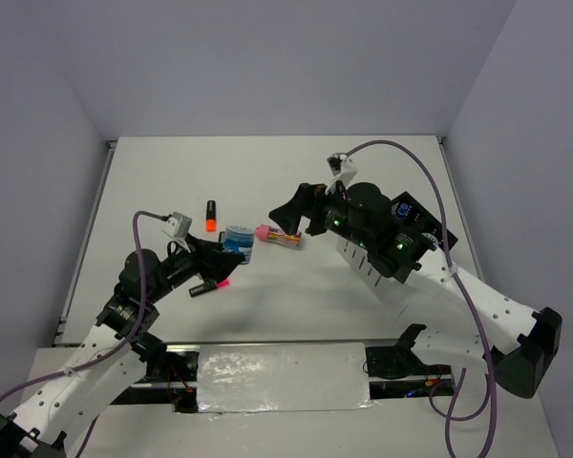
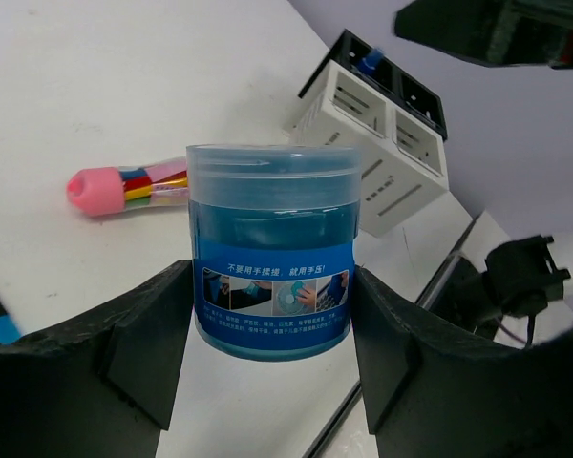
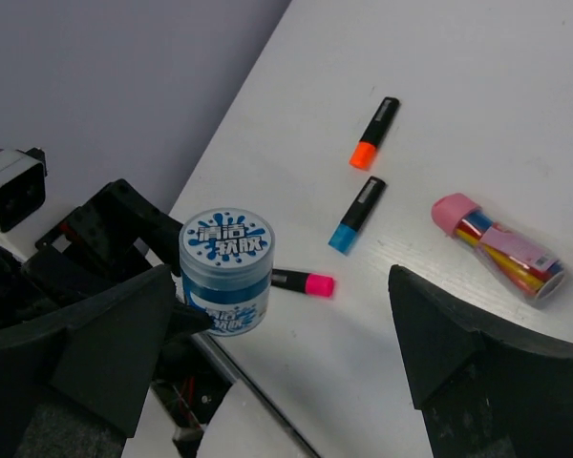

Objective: Sort the stationery into containers
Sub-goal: Place the stationery in the storage box.

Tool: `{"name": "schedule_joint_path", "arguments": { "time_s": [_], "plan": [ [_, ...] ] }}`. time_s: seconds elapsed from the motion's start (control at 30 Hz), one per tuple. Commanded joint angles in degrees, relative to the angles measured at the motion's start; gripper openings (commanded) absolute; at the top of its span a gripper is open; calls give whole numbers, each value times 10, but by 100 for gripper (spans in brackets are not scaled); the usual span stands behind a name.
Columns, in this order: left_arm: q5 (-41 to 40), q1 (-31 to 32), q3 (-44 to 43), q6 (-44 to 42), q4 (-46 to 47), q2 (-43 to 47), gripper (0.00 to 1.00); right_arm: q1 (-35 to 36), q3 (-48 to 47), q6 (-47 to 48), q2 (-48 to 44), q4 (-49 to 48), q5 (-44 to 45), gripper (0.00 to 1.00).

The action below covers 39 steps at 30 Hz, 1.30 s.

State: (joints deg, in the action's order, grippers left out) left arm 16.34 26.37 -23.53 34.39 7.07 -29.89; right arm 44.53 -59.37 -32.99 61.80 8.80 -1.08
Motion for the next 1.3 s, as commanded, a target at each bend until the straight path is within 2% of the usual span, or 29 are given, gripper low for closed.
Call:
{"name": "schedule_joint_path", "arguments": {
  "time_s": [0.0,0.17,0.33,0.7,0.9,1.0,1.1,1.27],
  "plan": [
    [62,10,-6,-38,151,0,0,16,-22,-45,21,2,-3,100],
    [87,21,-13,-58,170,-22,0,55,-22,-53,63,-26,-16,100],
    [78,30,-14,-69,167,-27,0,69,-27,-56,96,-47,-30,100],
    [46,44,-27,-87,140,-51,0,89,-21,-59,108,-84,-86,100],
    [29,51,-34,-91,131,-47,0,105,-16,-40,117,-67,-62,98],
    [26,51,-35,-92,129,-38,0,107,-9,-35,119,-63,-51,91],
    [28,53,-38,-93,127,-32,0,107,-6,-30,120,-62,-40,74],
    [33,54,-40,-89,131,-32,0,107,1,-28,126,-86,-65,34]
  ]
}}
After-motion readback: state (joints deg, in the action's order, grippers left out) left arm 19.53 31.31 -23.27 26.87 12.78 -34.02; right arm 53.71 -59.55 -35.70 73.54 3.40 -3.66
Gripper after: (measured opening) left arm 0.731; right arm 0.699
